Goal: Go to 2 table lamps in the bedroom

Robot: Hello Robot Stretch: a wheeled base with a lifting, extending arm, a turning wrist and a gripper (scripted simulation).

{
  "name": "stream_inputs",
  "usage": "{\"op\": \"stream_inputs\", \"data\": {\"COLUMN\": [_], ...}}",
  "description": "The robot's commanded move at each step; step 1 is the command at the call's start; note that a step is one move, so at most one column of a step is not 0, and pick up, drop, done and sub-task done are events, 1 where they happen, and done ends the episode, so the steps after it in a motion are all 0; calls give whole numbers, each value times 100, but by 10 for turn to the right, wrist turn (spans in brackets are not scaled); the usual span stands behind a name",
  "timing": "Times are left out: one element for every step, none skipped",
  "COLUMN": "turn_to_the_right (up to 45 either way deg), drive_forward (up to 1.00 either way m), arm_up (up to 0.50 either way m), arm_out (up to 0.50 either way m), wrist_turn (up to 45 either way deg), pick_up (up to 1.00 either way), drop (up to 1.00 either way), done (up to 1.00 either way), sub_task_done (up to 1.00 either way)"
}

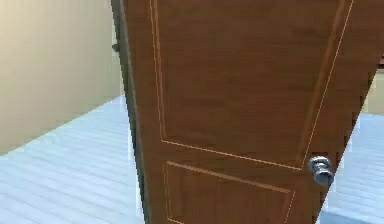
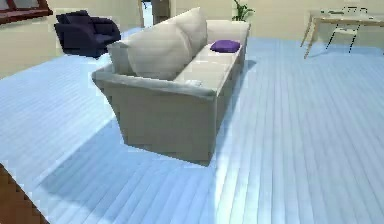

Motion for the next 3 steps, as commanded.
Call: {"op": "stream_inputs", "data": {"turn_to_the_right": [450,450,180], "drive_forward": [0,0,0], "arm_up": [0,0,0], "arm_out": [0,0,0], "wrist_turn": [0,0,0], "pick_up": [0,0,0], "drop": [0,0,0], "done": [0,0,0], "sub_task_done": [0,0,0]}}
